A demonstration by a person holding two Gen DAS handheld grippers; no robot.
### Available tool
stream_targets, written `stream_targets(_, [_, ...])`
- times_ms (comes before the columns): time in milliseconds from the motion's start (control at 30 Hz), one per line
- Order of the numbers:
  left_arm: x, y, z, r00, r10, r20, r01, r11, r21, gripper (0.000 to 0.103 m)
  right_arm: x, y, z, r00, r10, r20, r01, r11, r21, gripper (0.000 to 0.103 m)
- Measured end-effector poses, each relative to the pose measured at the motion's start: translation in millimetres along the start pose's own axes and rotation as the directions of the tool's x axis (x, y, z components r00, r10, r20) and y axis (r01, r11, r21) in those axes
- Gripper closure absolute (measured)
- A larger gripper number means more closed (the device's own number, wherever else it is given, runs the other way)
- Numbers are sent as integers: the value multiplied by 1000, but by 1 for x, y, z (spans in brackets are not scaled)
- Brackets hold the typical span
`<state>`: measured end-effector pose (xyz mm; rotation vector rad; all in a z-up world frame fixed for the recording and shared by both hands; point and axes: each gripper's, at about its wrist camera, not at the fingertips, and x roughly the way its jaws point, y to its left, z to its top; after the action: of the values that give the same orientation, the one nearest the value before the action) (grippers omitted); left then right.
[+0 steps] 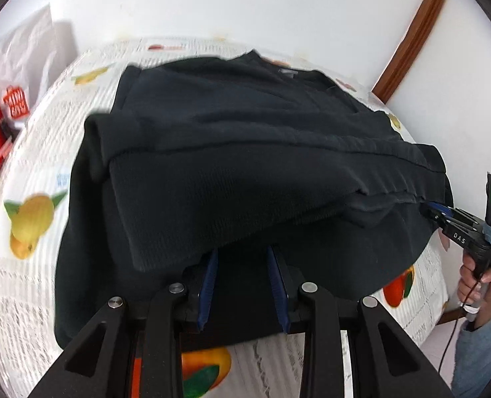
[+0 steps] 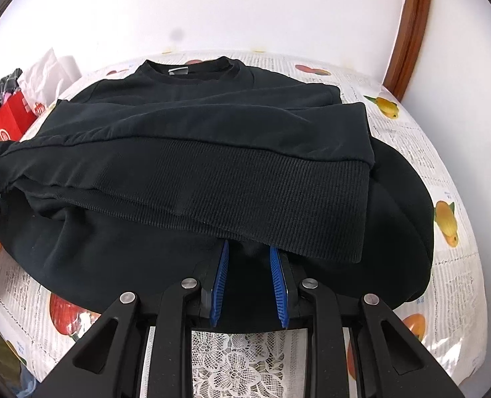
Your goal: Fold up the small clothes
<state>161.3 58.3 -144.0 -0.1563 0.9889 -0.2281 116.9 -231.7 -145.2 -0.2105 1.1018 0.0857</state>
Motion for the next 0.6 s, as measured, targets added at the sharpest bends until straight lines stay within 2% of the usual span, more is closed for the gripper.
stream_targets(100, [-1,-5,11,1000,20,12,-21,999,32,74,-3,-2,11,1000,15,24,-16,1000,12,78])
stream_targets(300, [1,3,34,998,28,57,-28,1000,4,74,10,-5,36,998,29,59,-32,998,51,78])
stream_targets(533, [11,14,75,994,15,105,-13,1000,-17,74,20,-12,81,986,69,149,-85,990,109,78])
stream_targets(600, [19,16,88,993,31,115,-30,1000,-10,74,27,-16,95,983,75,165,-97,987,127,76])
